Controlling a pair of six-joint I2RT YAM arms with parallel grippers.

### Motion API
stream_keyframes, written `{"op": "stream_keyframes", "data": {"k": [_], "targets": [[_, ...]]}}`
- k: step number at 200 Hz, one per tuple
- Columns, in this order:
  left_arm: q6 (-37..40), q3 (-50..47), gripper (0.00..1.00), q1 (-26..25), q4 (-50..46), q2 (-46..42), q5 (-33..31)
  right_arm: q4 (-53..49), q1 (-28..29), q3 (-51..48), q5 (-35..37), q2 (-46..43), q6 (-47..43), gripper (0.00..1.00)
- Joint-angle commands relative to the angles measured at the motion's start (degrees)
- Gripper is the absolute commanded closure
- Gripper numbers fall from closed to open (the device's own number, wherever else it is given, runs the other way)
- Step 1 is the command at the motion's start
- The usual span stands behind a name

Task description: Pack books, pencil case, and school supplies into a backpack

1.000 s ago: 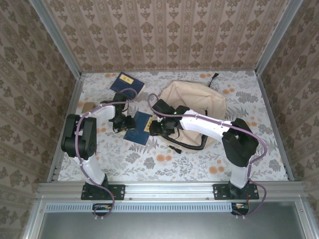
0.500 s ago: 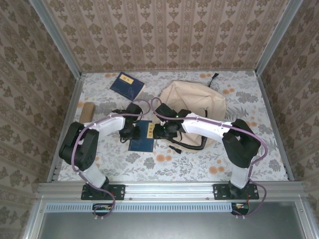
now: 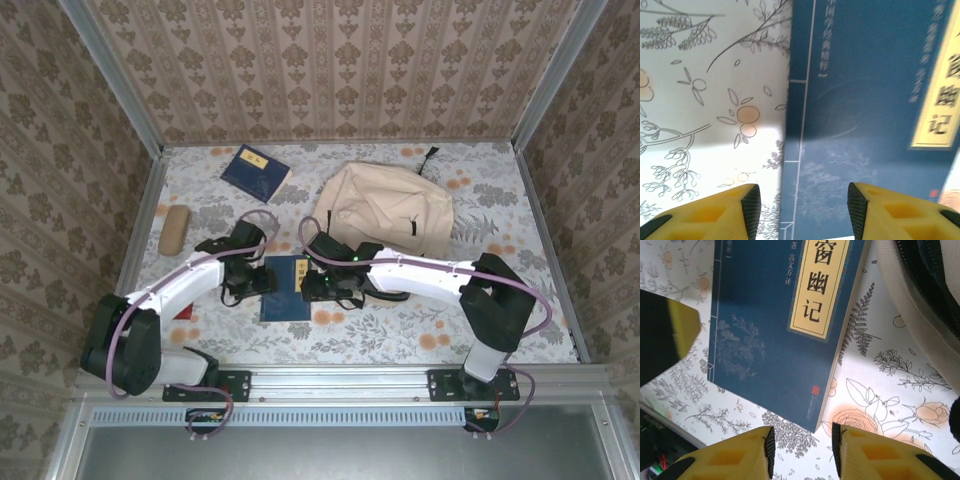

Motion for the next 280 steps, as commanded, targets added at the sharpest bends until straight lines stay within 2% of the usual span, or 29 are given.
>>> {"op": "stream_keyframes", "data": {"k": [1,57,142,169,218,257,280], "targets": [[1.4,-1.5,0.46,2.8,2.5,-0.9,8.1,-0.2,-0.2,3.9,0.1,4.9,1.0,0.61],[2.7,-3.2,0.43,7.3,5.2,2.1,12.5,-2.1,-0.3,7.6,3.0,11.8,1.1,0.63],[2.6,-4.3,0.48,6.6,7.6,8.6,15.8,-2.4,-0.3,7.2,2.2,15.5,-0.8,0.73],[2.8,-5.7,0.47,6.6,10.6,8.9,20.0,-1.7,-0.3,7.0,0.3,16.4,-1.1,0.74],[2.2,-6.5,0.48,6.4,15.3,3.9,30.4,-2.0,-0.4,7.3,-1.1,17.4,-1.8,0.74],[-0.9,-6.7,0.48,6.5,18.8,-2.7,36.1,-2.5,-0.3,7.6,-0.8,17.6,-2.0,0.74],[-2.8,-7.5,0.49,6.6,20.7,-5.2,36.8,-2.5,-0.5,7.6,-0.6,17.6,-2.0,0.74]]}}
